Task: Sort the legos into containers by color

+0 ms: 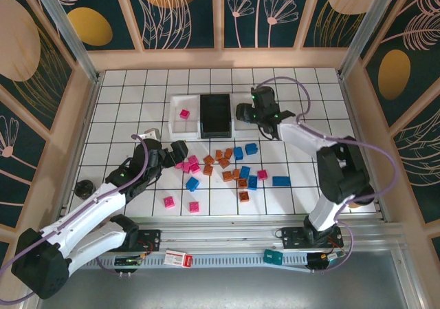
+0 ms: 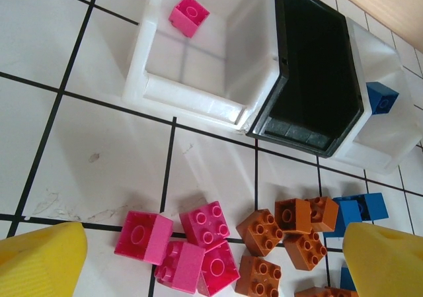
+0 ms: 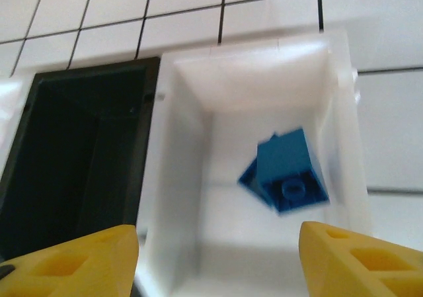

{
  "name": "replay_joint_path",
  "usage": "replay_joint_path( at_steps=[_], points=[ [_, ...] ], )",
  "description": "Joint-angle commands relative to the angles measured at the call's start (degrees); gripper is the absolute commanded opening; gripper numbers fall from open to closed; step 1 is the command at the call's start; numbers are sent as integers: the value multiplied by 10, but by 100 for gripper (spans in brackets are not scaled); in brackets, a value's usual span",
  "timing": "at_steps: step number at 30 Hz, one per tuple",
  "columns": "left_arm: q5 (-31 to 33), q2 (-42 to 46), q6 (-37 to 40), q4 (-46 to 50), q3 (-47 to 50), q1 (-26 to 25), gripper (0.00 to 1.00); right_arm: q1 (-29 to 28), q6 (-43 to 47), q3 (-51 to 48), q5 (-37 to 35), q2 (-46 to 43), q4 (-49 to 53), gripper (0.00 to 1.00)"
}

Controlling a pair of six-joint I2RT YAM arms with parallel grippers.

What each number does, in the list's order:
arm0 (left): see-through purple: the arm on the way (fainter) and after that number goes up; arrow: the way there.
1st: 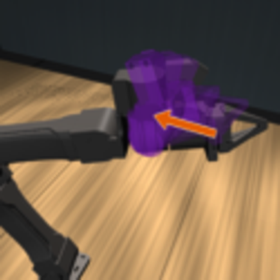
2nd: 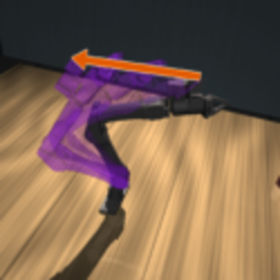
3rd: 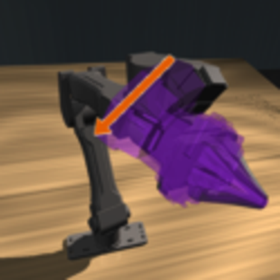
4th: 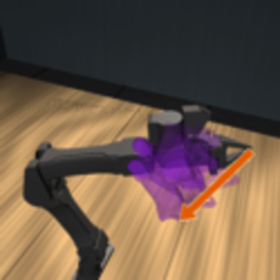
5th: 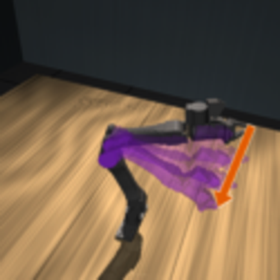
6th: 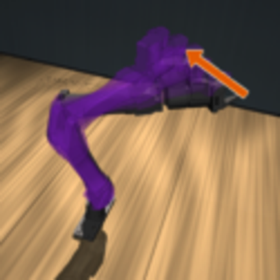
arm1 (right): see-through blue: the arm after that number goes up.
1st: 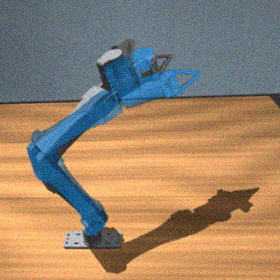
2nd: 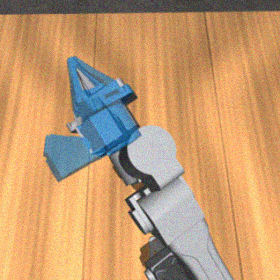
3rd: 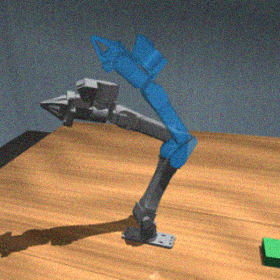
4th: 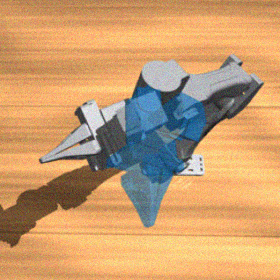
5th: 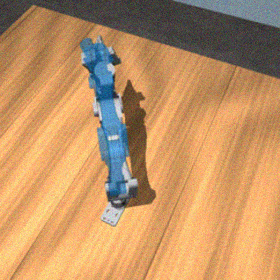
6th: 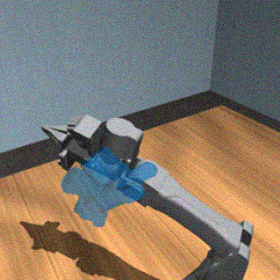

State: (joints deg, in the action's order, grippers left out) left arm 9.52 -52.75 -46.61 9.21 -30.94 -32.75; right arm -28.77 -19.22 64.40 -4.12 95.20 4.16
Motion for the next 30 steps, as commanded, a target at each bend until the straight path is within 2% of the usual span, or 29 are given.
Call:
replay_joint_path(
  at_steps=[1,5,9,13,16,20,26,30],
  points=[
    [5,1,4,10,4,-1,99,-47,-25,-81,-11,-90,26,67],
    [10,-4,5,8,8,-1,99,-132,-69,-189,-53,-184,78,67],
    [12,-10,7,4,11,-1,99,-234,-152,-267,-83,-257,146,67],
    [14,-16,7,-3,16,-1,99,-331,-243,-297,-108,-282,214,67],
    [12,-19,4,-8,19,-1,99,-380,-280,-298,-122,-270,229,67],
    [11,-22,3,-10,22,-1,99,-391,-278,-296,-114,-220,206,66],
    [11,-14,3,0,25,-1,99,-385,-258,-288,-114,-176,178,57],
    [12,-6,1,2,30,0,99,-382,-250,-291,-106,-162,172,46]
  ],
)
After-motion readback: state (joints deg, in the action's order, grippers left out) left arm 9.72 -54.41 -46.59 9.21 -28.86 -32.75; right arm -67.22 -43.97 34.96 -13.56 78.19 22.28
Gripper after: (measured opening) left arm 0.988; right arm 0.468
